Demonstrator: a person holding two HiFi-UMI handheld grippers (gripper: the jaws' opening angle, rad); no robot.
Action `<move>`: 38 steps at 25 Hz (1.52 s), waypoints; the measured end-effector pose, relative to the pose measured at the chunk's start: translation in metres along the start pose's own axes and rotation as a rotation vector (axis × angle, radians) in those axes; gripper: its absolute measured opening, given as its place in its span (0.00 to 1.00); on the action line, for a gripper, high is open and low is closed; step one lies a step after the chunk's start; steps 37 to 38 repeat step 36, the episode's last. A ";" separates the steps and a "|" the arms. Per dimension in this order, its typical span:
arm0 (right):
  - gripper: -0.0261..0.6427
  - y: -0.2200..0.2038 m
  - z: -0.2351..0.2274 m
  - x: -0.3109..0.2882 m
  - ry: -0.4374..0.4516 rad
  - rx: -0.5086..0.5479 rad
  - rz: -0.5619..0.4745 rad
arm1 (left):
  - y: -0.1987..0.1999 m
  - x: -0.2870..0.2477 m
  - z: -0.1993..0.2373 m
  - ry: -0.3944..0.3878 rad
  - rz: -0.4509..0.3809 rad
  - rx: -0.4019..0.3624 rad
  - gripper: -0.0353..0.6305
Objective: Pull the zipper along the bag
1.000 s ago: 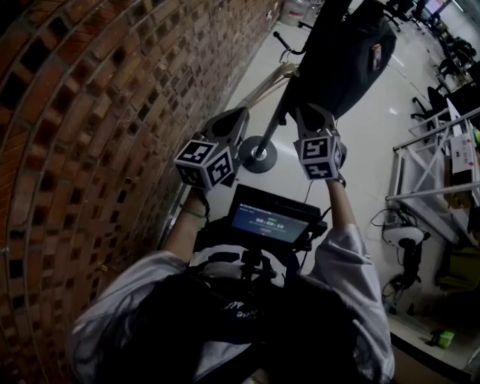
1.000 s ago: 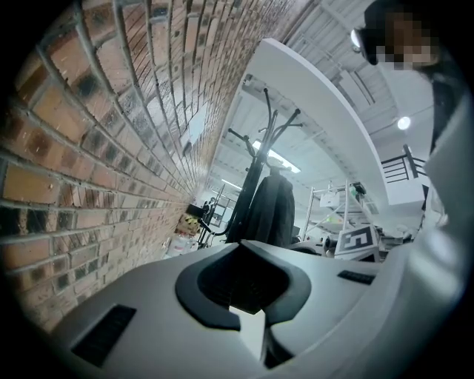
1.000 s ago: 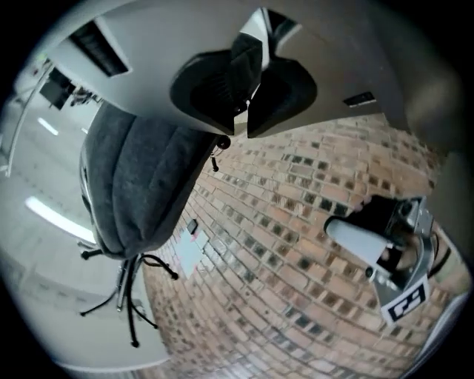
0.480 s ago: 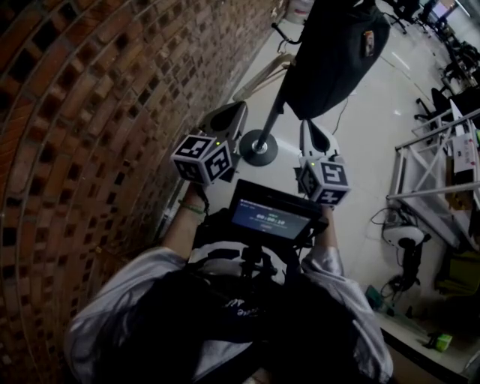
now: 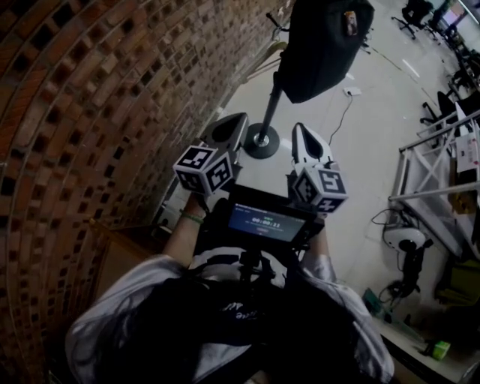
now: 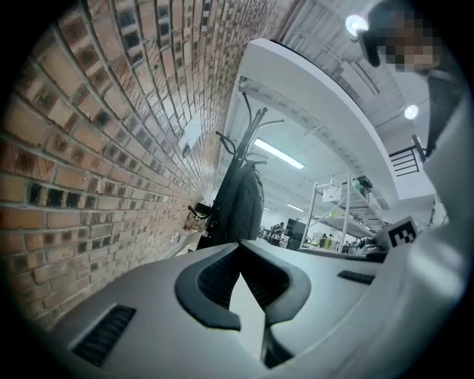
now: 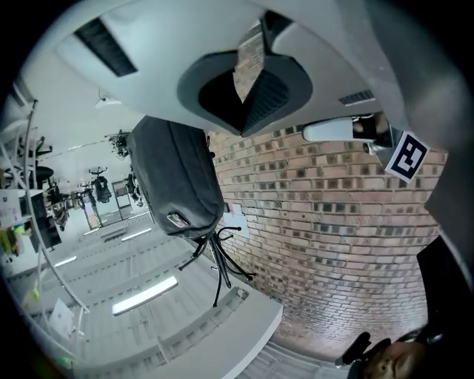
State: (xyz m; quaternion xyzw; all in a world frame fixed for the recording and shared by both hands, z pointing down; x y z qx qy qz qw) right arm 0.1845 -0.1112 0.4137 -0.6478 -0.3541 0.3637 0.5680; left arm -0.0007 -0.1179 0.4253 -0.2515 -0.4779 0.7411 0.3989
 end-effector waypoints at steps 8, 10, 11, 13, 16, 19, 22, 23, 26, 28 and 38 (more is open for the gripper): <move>0.05 -0.007 0.022 0.045 0.086 -0.023 -0.001 | -0.029 0.050 -0.040 0.081 0.001 -0.003 0.06; 0.05 -0.008 0.025 0.049 0.098 -0.026 -0.007 | -0.030 0.056 -0.043 0.093 -0.004 -0.004 0.06; 0.05 -0.009 0.026 0.050 0.102 -0.023 -0.008 | -0.030 0.058 -0.044 0.097 -0.008 -0.006 0.06; 0.05 -0.009 0.028 0.052 0.108 -0.013 -0.008 | -0.030 0.060 -0.047 0.103 -0.017 -0.009 0.06; 0.05 -0.010 0.030 0.054 0.112 -0.011 -0.010 | -0.029 0.061 -0.051 0.103 -0.019 -0.018 0.06; 0.05 -0.011 0.029 0.055 0.118 -0.003 -0.012 | -0.029 0.060 -0.055 0.099 -0.018 -0.026 0.06; 0.05 -0.009 0.030 0.057 0.119 -0.014 -0.009 | -0.030 0.060 -0.057 0.096 -0.018 -0.030 0.06; 0.05 -0.009 0.030 0.057 0.121 -0.013 -0.009 | -0.030 0.060 -0.058 0.098 -0.018 -0.031 0.06; 0.05 -0.011 0.033 0.056 0.127 -0.006 -0.003 | -0.029 0.063 -0.057 0.100 -0.021 -0.034 0.06; 0.05 -0.011 0.035 0.054 0.131 -0.004 0.002 | -0.028 0.065 -0.055 0.105 -0.025 -0.033 0.06; 0.05 -0.012 0.040 0.050 0.142 0.001 0.017 | -0.026 0.069 -0.048 0.127 -0.032 -0.024 0.06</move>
Point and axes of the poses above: the fingertips, and each gripper's own axes: x backward along the fingers, z to its left, y out of its top, the point moved 6 cm from there along x, backward along the fingers, and after that the axes turned 4 degrees about x, right-handed, at the moved point
